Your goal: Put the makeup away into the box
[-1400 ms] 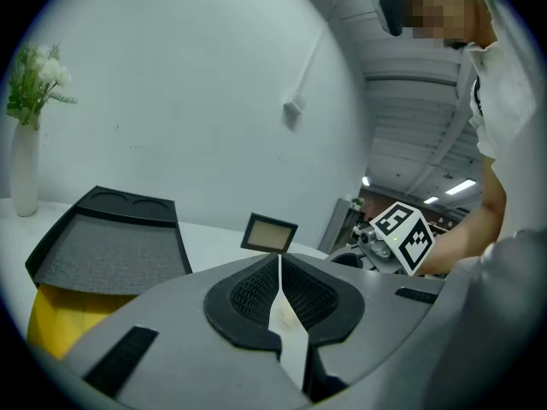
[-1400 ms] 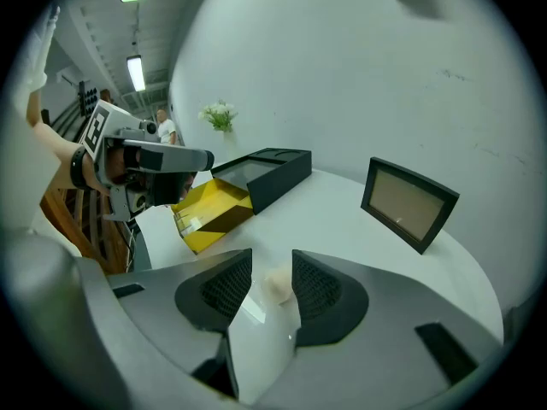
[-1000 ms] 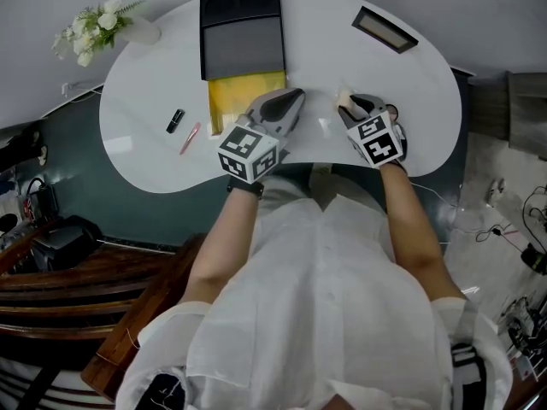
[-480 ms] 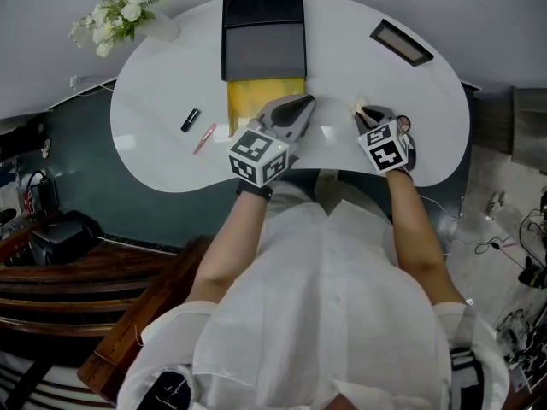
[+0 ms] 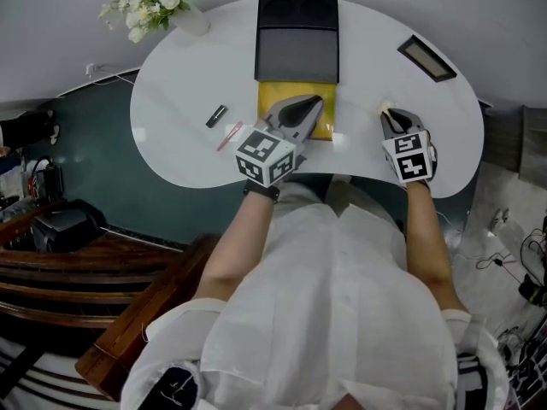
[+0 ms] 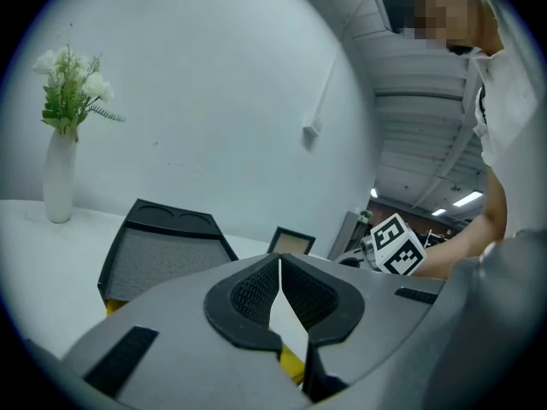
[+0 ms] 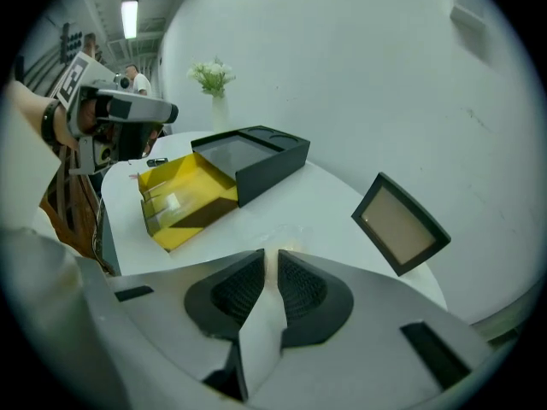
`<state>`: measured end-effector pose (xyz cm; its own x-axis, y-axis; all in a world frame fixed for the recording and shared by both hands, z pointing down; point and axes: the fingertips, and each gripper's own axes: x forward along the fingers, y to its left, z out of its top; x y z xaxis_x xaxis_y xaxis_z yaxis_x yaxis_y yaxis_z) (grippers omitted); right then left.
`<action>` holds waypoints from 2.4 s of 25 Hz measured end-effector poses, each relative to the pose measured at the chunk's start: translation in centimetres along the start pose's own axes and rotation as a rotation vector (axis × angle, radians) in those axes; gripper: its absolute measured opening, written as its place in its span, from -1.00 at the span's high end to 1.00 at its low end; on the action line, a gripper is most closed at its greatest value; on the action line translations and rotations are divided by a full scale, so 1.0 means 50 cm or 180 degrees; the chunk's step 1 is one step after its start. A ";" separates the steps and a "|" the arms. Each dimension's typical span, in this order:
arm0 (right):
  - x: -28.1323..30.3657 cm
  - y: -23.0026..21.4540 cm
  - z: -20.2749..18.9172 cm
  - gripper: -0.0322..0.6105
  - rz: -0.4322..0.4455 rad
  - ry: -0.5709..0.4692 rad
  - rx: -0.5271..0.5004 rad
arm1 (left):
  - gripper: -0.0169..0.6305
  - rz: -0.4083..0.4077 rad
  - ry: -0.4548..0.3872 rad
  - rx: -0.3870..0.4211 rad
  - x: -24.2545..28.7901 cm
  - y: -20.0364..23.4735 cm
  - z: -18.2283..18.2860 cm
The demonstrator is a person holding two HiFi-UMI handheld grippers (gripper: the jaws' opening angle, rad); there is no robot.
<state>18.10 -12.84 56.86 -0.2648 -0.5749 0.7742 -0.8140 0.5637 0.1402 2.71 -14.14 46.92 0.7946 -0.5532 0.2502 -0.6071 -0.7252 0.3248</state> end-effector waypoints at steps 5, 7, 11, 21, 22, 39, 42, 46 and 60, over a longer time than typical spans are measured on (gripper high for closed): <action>-0.028 0.027 0.106 0.75 -0.0009 -0.0299 -0.0110 | 0.88 0.0127 -0.0059 0.0009 -0.051 0.042 0.018; -0.035 0.051 0.148 0.75 0.0039 -0.0418 -0.0177 | 0.88 0.0178 -0.0082 0.0012 -0.073 0.059 0.024; -0.039 0.114 0.224 0.75 0.0227 -0.0652 -0.0262 | 0.88 0.0274 -0.0111 0.0009 -0.114 0.094 0.033; 0.024 0.253 0.255 0.75 0.0654 -0.0516 -0.0608 | 0.88 0.0442 -0.0116 -0.0023 -0.198 0.170 0.036; 0.034 0.261 0.249 0.75 0.0683 -0.0464 -0.0630 | 0.88 0.0454 -0.0110 -0.0027 -0.204 0.177 0.035; 0.129 0.296 0.202 0.59 0.0793 0.0056 -0.0638 | 0.87 0.0538 -0.0018 -0.0097 -0.264 0.264 0.011; 0.129 0.300 0.213 0.50 0.0813 0.0055 -0.0585 | 0.87 0.0552 -0.0026 -0.0102 -0.274 0.275 0.013; 0.121 0.303 0.239 0.48 0.0820 -0.0025 -0.0548 | 0.87 0.0594 -0.0048 -0.0101 -0.288 0.288 0.017; 0.122 0.413 0.391 0.48 0.1182 -0.0395 -0.1065 | 0.87 0.1009 -0.0172 -0.0192 -0.412 0.343 0.003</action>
<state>-10.45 -16.29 52.41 -0.5806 -0.3544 0.7330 -0.4488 0.8905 0.0751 -24.06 -15.26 47.19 0.5639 -0.7697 0.2993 -0.8221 -0.4886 0.2923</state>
